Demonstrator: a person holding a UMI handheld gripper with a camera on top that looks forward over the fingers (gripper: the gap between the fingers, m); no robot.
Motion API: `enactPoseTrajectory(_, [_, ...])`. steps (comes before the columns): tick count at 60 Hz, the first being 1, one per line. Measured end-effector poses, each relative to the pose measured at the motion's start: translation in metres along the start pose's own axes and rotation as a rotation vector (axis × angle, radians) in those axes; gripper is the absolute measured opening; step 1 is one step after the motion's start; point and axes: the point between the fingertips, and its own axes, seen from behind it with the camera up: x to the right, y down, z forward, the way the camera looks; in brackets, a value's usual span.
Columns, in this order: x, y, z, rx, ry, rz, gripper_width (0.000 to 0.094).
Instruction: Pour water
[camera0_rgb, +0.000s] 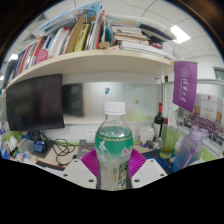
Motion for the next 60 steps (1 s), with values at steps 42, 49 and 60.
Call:
enactPoseTrajectory(42, [0.037, 0.095, 0.042, 0.01, -0.033, -0.043, 0.0467])
enactPoseTrajectory(49, [0.035, 0.103, 0.039, -0.017, -0.036, -0.06, 0.058])
enactPoseTrajectory(60, [0.038, 0.125, 0.011, -0.092, -0.013, -0.092, 0.0834])
